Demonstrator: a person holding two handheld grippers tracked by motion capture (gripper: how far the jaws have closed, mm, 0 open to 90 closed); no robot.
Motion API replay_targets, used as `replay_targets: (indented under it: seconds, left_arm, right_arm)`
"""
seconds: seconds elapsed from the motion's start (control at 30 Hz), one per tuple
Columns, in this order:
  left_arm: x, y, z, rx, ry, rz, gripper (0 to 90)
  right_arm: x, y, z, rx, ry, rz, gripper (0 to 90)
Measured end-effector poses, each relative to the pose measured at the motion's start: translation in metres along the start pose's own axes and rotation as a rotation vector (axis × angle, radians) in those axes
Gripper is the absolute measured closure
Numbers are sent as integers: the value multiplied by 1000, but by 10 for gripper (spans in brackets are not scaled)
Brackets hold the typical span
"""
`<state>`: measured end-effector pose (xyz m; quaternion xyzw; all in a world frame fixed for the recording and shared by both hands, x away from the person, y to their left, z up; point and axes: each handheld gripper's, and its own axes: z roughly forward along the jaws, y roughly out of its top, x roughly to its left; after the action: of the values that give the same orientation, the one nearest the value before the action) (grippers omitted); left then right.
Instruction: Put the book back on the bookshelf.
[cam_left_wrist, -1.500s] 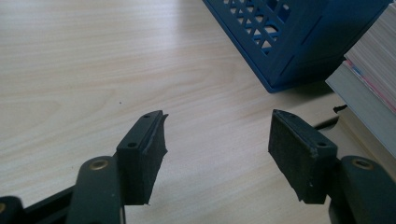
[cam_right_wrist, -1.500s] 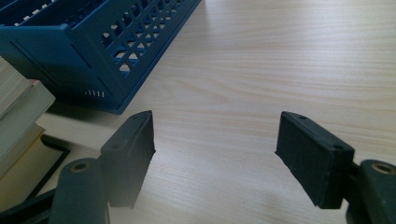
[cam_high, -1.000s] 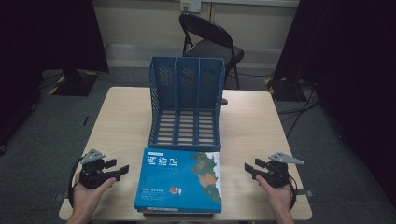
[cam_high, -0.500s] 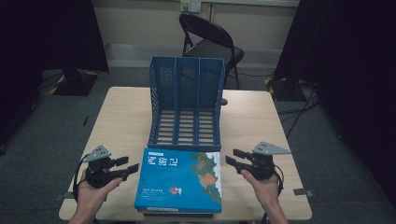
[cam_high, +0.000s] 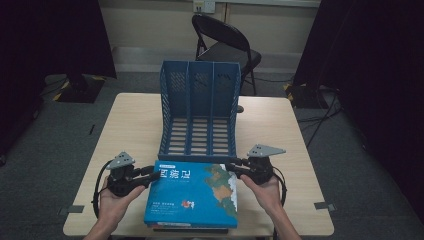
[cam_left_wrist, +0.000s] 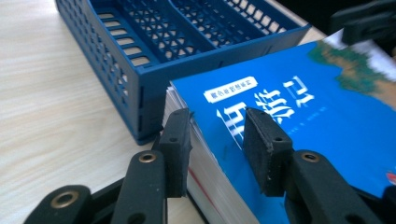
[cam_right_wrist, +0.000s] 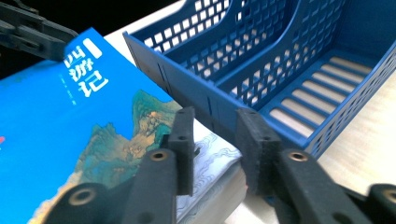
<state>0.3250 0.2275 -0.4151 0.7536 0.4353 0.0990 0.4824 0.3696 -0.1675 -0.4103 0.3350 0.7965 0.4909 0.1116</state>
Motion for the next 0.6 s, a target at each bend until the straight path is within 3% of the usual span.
replay_targets:
  seconds: [0.17,0.23,0.4,0.43,0.6]
  left_arm:
    - [-3,-9,2,-47,8,23,577]
    - [0,-7,3,-29,-12,-1,576]
    - [-2,-5,4,-15,-5,12,579]
    - [0,-4,5,-12,-15,-5,591]
    - [0,-3,7,-14,-25,4,598]
  right_arm:
    - [2,-4,4,3,1,1,665]
    - [1,-4,4,8,5,7,666]
    - [1,-6,3,13,8,12,666]
    - [2,-7,2,16,1,4,666]
    - [3,-9,-3,16,0,6,666]
